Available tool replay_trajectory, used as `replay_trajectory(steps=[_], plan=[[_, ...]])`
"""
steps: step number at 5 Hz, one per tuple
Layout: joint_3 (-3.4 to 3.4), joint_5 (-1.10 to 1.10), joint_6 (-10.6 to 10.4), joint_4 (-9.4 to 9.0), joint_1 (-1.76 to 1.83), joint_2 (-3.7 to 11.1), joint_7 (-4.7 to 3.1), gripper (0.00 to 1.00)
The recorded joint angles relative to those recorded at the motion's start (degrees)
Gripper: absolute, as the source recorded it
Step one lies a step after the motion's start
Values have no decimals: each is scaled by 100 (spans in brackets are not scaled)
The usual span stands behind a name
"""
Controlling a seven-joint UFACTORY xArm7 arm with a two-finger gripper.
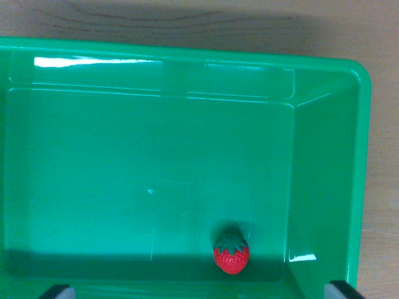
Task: Pick fruit
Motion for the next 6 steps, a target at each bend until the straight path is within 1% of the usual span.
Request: replay_trajectory(steps=[1, 2, 3, 4, 5, 6], plan=[[0, 0, 0, 0, 0, 0, 0, 0], [-24, -5, -226, -189, -22, 50, -38, 0], [-24, -5, -226, -189, -22, 50, -38, 0], [-51, -10, -480, -401, -47, 107, -81, 0], [-105, -20, -994, -831, -97, 221, -167, 0], [-77, -15, -728, -609, -71, 162, -123, 0]])
